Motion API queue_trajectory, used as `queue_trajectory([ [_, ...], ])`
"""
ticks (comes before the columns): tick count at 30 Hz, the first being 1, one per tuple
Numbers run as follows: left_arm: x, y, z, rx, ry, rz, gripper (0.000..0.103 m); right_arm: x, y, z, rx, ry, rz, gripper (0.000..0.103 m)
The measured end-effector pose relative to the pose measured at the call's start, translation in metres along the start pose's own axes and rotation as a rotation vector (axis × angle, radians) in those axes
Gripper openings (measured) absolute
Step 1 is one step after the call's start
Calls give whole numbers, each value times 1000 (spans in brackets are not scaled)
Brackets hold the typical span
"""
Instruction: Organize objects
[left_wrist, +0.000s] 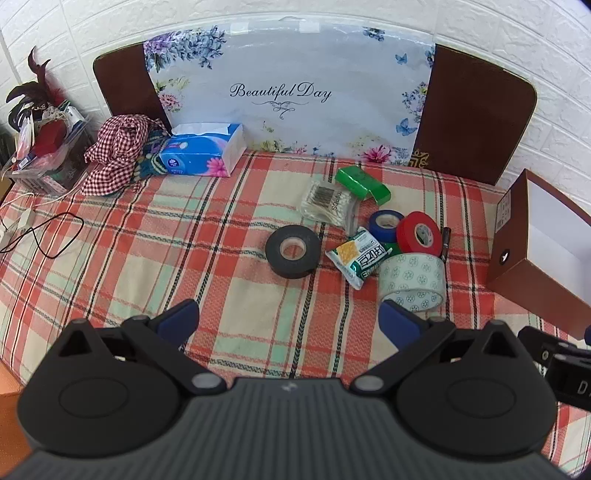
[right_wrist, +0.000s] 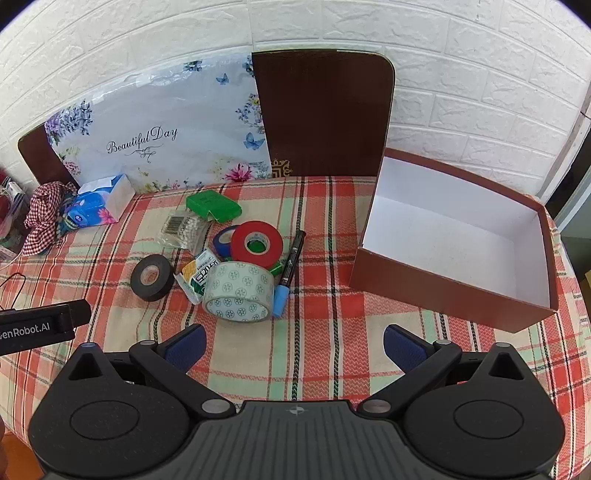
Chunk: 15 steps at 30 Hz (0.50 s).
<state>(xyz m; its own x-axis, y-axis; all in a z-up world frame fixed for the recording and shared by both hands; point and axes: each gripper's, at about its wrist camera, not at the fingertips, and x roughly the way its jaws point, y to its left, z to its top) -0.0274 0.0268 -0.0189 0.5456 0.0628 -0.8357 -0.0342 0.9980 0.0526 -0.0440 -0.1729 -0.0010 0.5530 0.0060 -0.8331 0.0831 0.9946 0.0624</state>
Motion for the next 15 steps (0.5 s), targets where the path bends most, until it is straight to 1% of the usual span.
queue_trajectory([
  [6,-5,-7,-7,-3,3,7,103,-2,-9,-3,-3,4,9,102],
  [13,-16,-20,-21,-25,1,30,103,-8,-22,-8,-37,-5,38,102],
  [14,-16,-20,-24,-33,6,31,103,-9,-25,-8,-39,-11,51,100],
  [15,-17,-20,-26,-41,12,29,103,-13,-28,-9,-35,-35,65,97],
])
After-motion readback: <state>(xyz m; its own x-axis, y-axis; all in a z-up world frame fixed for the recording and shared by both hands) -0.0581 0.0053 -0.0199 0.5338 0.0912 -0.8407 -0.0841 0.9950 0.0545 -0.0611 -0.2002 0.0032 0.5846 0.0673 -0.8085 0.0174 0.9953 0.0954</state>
